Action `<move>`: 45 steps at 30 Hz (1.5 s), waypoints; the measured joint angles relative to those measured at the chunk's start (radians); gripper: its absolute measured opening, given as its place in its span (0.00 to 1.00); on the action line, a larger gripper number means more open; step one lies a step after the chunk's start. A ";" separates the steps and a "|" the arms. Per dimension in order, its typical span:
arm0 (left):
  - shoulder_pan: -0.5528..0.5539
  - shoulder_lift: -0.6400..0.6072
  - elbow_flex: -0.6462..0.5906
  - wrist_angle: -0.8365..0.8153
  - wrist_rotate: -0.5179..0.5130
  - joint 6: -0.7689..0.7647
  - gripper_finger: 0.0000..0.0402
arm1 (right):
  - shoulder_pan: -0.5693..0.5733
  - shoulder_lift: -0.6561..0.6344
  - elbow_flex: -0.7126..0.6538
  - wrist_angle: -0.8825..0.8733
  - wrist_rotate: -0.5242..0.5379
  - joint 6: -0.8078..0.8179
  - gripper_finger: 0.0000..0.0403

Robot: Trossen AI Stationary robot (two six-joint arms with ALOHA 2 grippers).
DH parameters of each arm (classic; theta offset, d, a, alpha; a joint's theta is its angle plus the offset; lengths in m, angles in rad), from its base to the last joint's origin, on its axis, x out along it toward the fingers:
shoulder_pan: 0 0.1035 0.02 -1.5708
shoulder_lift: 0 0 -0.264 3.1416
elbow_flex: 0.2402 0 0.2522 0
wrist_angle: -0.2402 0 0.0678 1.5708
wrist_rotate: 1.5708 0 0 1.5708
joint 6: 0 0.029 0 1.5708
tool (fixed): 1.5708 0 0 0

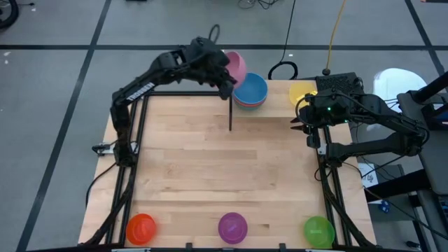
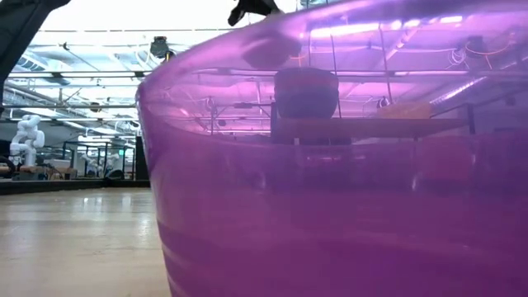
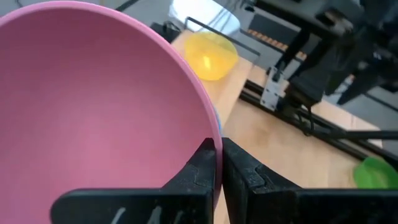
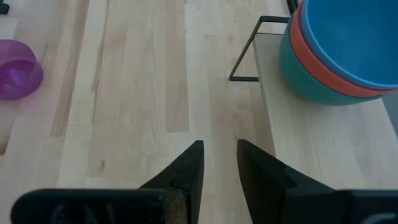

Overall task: Place and stack bowls onto a shelf
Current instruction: Stack the pink bowl on top of the blue bowl on the shelf, then adjust the pink bowl on top of the blue bowl on the shelf

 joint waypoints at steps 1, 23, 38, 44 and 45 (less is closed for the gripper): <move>-0.005 0.006 0.000 0.001 0.000 0.006 0.03 | 0.000 0.000 0.000 0.000 0.000 0.000 0.22; -0.028 0.075 0.001 0.077 0.035 0.018 0.16 | 0.000 0.000 0.000 -0.011 0.000 0.027 0.22; -0.028 0.058 0.000 0.101 0.036 0.023 0.20 | 0.000 0.001 0.000 0.035 0.000 0.008 0.22; -0.019 -0.013 0.001 0.076 -0.048 0.071 0.20 | 0.000 0.041 -0.016 0.338 0.032 -0.002 0.22; -0.015 -0.023 0.001 0.070 -0.077 0.074 0.20 | 0.000 0.052 -0.031 0.401 0.056 -0.001 0.22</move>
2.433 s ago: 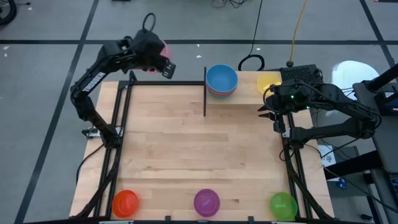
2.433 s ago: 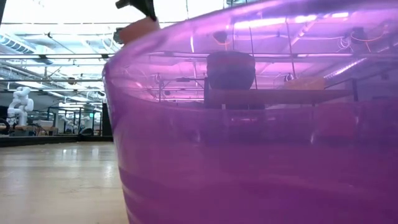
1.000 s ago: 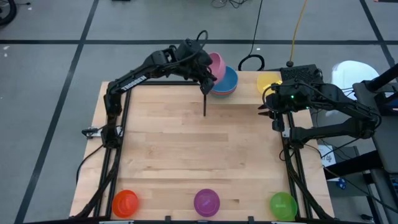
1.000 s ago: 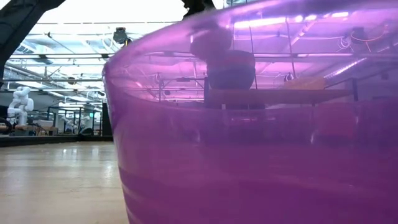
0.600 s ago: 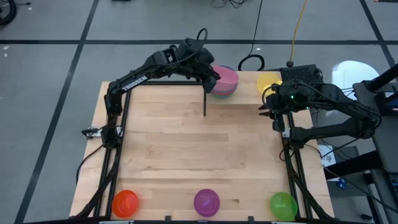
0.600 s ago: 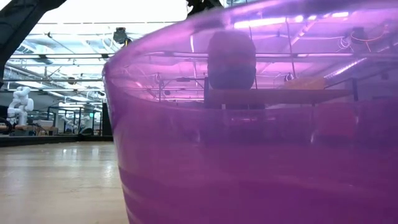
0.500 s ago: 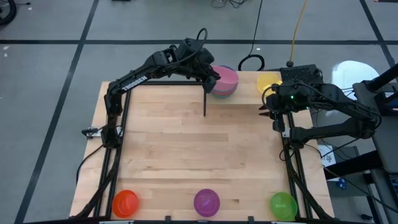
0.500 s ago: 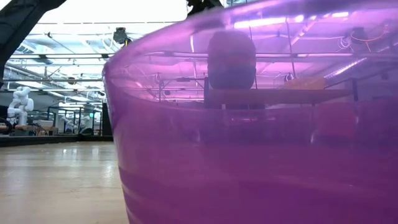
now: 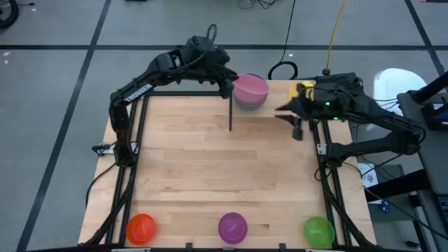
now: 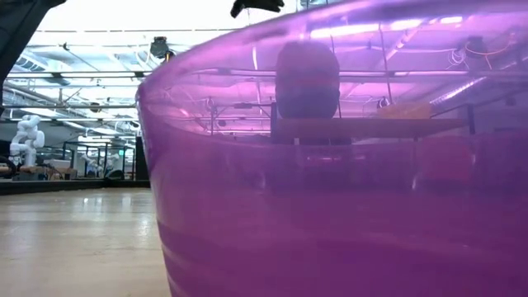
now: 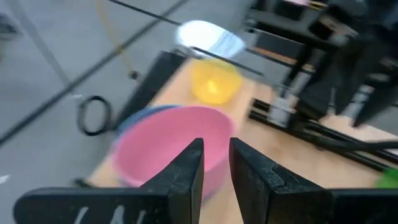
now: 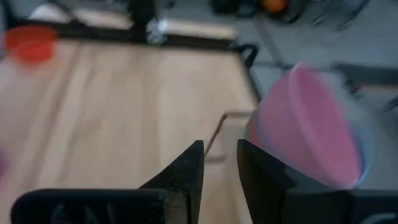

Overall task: Place and stack bowls onto a shelf
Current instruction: Adjust the pink bowl on top of the blue bowl on the shelf

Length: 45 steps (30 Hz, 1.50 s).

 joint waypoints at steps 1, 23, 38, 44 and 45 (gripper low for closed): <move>0.005 -0.012 0.000 -0.006 -0.025 0.000 0.20 | -0.001 0.011 -0.017 0.052 0.020 0.000 0.22; 0.054 -0.154 0.000 -0.191 -0.163 -0.030 0.20 | -0.086 0.113 -0.235 0.509 0.275 -0.182 0.22; 0.053 -0.154 0.000 -0.257 -0.162 -0.056 0.20 | -0.144 0.192 -0.236 0.488 0.067 -0.135 0.22; 0.054 -0.154 -0.001 -0.292 -0.162 -0.056 0.20 | -0.121 0.102 -0.235 0.529 0.066 -0.116 0.22; 0.054 -0.154 -0.001 -0.293 -0.162 -0.055 0.20 | -0.119 0.091 -0.235 0.527 0.066 -0.121 0.22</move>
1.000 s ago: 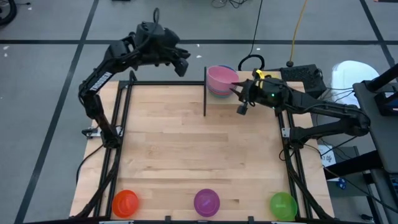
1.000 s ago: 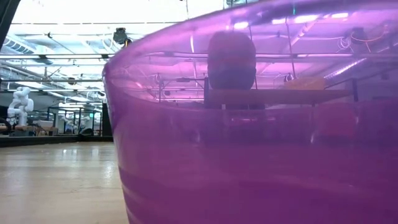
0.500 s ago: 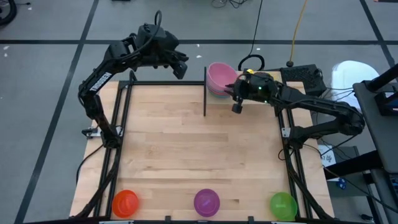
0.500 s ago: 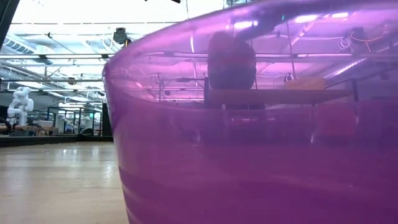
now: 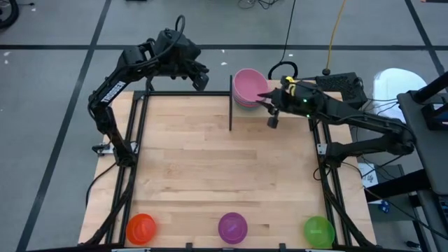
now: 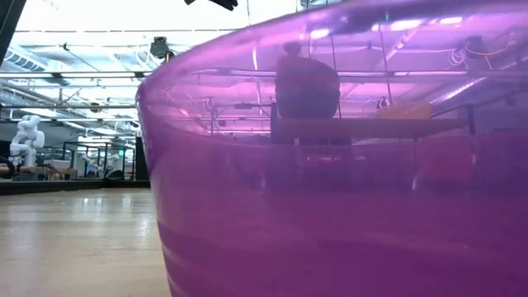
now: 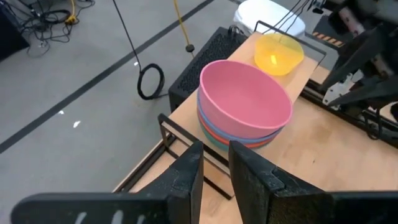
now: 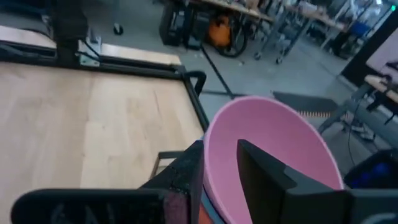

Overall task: Place and stack bowls onto a shelf
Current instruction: Adjust the pink bowl on top of the blue bowl on the shelf

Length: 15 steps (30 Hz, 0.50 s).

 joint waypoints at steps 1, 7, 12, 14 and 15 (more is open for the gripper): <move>0.000 0.000 0.000 0.000 0.000 0.003 0.20 | 0.001 -0.008 0.000 0.004 0.000 -0.010 0.22; 0.000 0.000 0.000 0.001 0.000 0.005 0.20 | -0.022 0.024 0.000 0.187 0.000 -0.085 0.22; 0.000 0.000 0.000 0.001 0.000 0.005 0.20 | -0.059 0.102 0.000 0.356 -0.060 -0.096 0.22; 0.000 0.000 0.000 0.001 0.000 0.002 0.20 | -0.077 0.140 0.000 0.416 -0.136 -0.096 0.22; 0.000 0.000 0.000 0.001 0.000 0.001 0.20 | -0.082 0.161 0.000 0.442 -0.171 -0.095 0.22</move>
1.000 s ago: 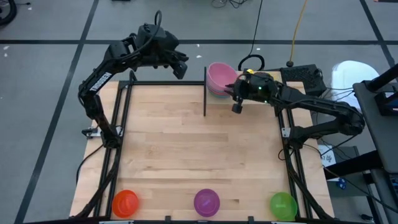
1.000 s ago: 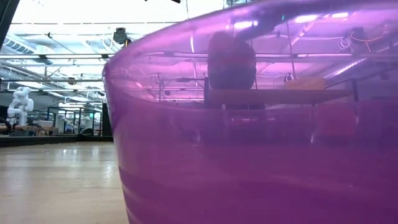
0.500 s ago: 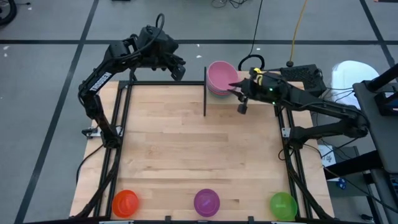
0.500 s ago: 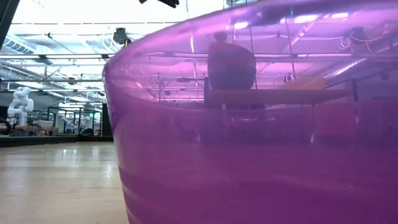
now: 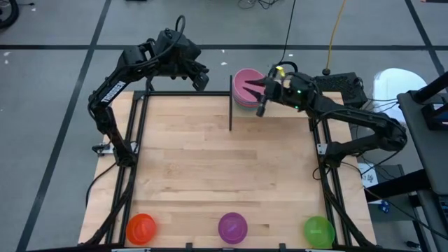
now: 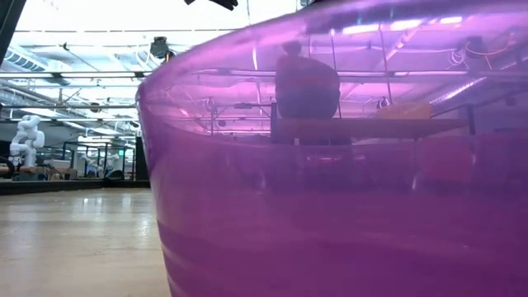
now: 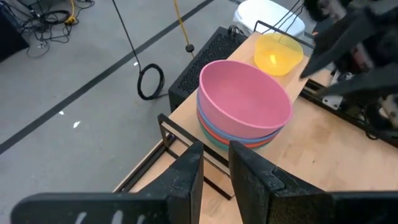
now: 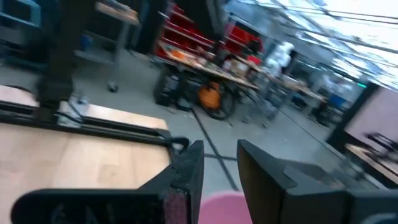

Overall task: Place and stack bowls onto a shelf
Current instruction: Adjust the pink bowl on top of the blue bowl on the shelf, then stack the green bowl on top of the yellow bowl on the shelf

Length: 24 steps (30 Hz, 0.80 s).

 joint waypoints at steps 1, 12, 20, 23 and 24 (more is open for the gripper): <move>0.000 0.000 0.000 0.000 0.000 -0.001 0.20 | -0.006 0.022 0.000 0.025 -0.028 0.002 0.22; 0.000 0.000 0.000 -0.001 0.000 -0.041 0.20 | -0.069 0.235 0.000 0.120 -0.117 0.108 0.22; 0.000 0.000 0.000 -0.002 0.000 -0.040 0.20 | -0.069 0.181 0.000 0.136 -0.117 0.104 0.22; -0.001 0.000 0.000 -0.006 0.000 -0.015 0.20 | -0.055 0.086 0.000 0.076 -0.132 0.110 0.22; -0.003 0.000 0.000 -0.016 0.000 -0.007 0.20 | -0.051 0.049 0.000 0.037 -0.157 0.110 0.22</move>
